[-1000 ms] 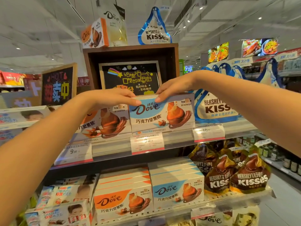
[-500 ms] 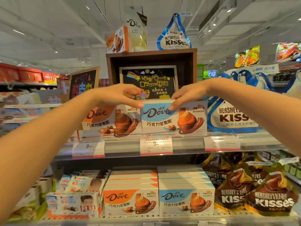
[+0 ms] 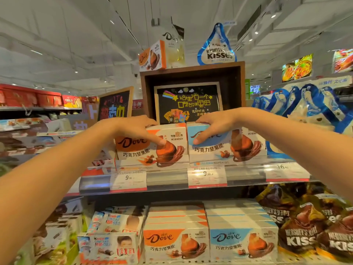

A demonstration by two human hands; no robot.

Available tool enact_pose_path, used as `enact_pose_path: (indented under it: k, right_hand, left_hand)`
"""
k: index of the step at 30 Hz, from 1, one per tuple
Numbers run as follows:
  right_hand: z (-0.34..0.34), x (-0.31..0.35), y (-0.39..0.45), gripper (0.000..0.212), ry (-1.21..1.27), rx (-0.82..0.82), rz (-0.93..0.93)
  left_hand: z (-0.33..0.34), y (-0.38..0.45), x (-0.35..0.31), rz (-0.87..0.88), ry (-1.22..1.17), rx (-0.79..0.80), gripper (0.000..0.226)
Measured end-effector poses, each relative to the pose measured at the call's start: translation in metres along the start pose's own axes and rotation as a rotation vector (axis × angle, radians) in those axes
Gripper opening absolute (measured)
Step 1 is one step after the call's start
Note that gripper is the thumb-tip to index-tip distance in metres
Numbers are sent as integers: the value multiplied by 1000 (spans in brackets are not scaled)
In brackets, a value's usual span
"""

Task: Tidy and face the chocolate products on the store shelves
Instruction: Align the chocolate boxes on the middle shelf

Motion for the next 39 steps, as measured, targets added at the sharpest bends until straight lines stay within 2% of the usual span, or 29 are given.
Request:
enact_pose_path:
  k: [5,9,13,15,18,21,24,27,30,35,39]
  right_hand:
    - [1,-3,2,47,102,2,52]
    - [1,-2,2,47,143,14,68]
    - [0,-3,3,46,129,23,70]
    - [0,-4,4,47,134,33,70]
    - [1,-5,5,50,129,46,65]
    - [0,-6,6,48,103,37,50]
    - [0,-6,6,50,113,50,47]
    - [1,-6,5,53,100,48,35]
    - [2,-4,2,47,99,54,26]
    - [1,-4,0,37,88,63,8]
    - [2,-3,3,47,47,48,6]
  left_hand:
    - [4,4,10,27,-77,79,77]
    - [7,8,6,58,-90,120,71]
    - [10,12,7,75,-106,186,88]
    - [12,11,3,92,-117,210,88]
    - [0,5,-8,196,23,56,75]
    - [-7,0,-19,238,77,-72,78]
    - [-1,1,-24,200,41,-44,70]
    - [4,5,-16,122,40,-52,77]
    - [0,4,-16,60,58,-78,74]
    - [-7,-2,-18,51,-29,-61,61]
    - [4,-1,-26,88,13,-51,75]
Point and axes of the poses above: each hand's wrist, its own y-axis towards the middle knuckle, its own z-axis out of the palm, x = y × z, the point moved 7 cm from there along y, towards the middle knuckle, and after that the axes turned 8 degrees about y, right-handed, at the moved point
